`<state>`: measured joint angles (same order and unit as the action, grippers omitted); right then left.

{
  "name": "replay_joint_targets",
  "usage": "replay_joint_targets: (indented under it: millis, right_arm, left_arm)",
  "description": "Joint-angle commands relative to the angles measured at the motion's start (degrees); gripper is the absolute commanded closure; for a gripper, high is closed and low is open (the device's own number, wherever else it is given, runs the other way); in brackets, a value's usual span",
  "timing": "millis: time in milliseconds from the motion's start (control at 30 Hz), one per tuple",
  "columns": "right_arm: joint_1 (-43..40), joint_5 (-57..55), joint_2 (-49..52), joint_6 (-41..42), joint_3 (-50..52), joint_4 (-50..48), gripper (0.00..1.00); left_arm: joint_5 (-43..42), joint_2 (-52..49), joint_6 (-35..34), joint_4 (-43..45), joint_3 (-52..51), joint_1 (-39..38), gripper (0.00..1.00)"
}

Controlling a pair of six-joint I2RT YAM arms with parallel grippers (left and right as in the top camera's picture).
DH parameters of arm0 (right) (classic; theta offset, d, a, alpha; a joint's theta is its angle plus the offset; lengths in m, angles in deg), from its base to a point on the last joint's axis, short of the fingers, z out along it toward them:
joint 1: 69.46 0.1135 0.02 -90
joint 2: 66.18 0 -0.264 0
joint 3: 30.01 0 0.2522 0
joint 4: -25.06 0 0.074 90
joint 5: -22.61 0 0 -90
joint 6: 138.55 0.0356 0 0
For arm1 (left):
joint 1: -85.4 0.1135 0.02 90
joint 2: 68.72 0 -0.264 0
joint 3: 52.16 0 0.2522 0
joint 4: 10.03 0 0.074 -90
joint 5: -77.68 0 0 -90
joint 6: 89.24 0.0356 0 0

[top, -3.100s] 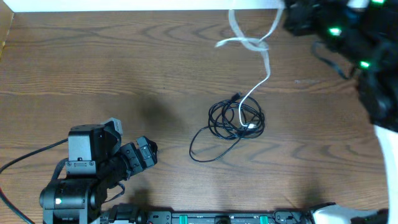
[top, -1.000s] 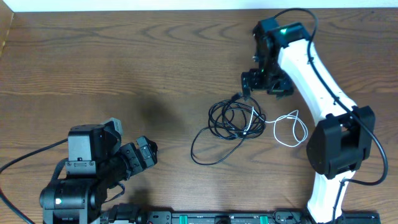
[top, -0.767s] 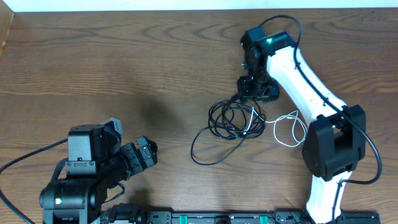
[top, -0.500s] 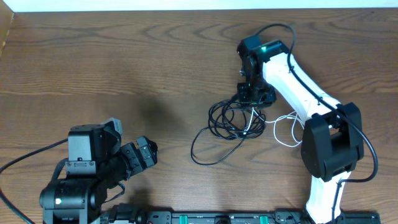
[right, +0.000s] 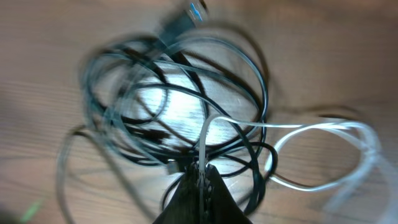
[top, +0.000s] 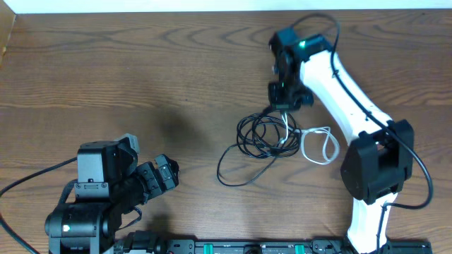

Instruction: Untangle cables

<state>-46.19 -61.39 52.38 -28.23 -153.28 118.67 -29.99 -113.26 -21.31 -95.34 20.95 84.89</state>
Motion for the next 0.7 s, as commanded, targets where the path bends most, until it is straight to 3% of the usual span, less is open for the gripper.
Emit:
replay_joint_targets:
  millis: [0,333,500,667]
  right_arm:
    - [-0.1,-1.4,-0.7,0.0,-11.5,3.6,0.99]
    - [-0.1,-18.3,-2.6,0.0,-47.5,13.8,0.99]
    - [0.1,-17.4,-4.9,0.0,-53.1,13.1,0.99]
    - [0.1,-6.7,-5.6,-0.2,-53.2,12.5,0.99]
  left_arm:
    - [0.4,0.0,1.0,0.0,0.0,0.2,0.02]
    - [0.4,0.0,1.0,0.0,0.0,0.2,0.02]
    - [0.4,0.0,1.0,0.0,0.0,0.2,0.02]
    - [0.4,0.0,1.0,0.0,0.0,0.2,0.02]
